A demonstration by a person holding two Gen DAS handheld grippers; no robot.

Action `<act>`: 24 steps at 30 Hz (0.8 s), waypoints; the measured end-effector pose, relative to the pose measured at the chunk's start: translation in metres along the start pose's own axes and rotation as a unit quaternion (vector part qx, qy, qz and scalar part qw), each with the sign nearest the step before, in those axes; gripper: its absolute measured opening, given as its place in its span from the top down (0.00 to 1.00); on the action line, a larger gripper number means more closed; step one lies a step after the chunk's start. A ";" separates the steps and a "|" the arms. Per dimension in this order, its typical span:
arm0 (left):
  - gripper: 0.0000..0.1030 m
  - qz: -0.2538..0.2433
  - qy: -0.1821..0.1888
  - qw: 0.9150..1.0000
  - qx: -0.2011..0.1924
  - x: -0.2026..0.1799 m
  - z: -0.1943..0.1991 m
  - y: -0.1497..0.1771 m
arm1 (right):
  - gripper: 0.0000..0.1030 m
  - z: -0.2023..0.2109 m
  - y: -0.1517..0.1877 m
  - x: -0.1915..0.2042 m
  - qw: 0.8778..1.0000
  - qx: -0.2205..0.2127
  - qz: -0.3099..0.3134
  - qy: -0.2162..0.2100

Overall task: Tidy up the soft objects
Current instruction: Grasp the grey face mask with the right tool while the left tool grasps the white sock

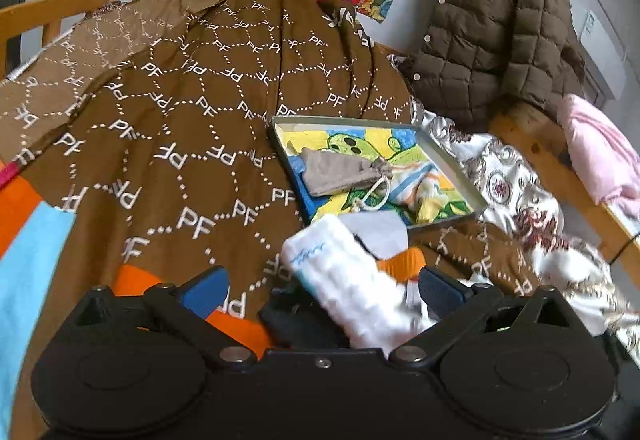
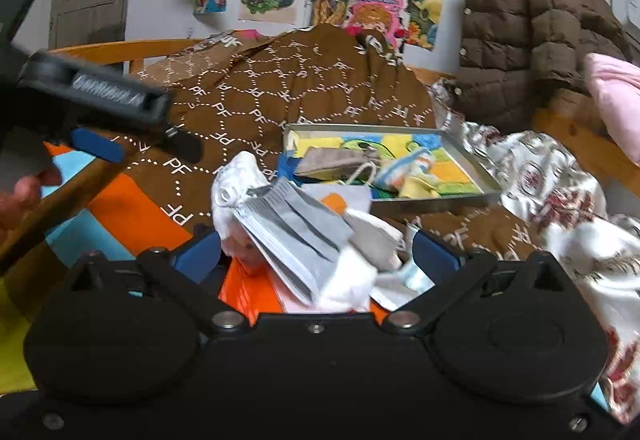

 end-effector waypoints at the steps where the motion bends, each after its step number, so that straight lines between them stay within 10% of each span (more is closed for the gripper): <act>1: 0.03 0.000 0.004 1.000 0.000 0.000 -0.005 -0.002 | 0.02 -0.005 0.000 0.003 1.000 -0.002 0.007 -0.001; 12: 0.20 0.053 0.053 0.995 0.058 0.003 -0.055 -0.007 | 0.16 -0.043 0.010 0.028 0.998 -0.002 0.062 -0.014; 24: 0.80 0.121 0.094 0.983 0.098 0.014 -0.071 0.006 | 0.53 -0.061 0.011 0.030 0.998 0.010 0.050 -0.021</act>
Point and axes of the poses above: each gripper's, at about its wrist camera, not at the fingertips, and z roughly against the way its jaws point, x to its left, y to its underside, the point moved 5 cm from there along -z, roughly the way its jaws point, and after that the axes turned 10 degrees about -z, right-handed, at the moved point
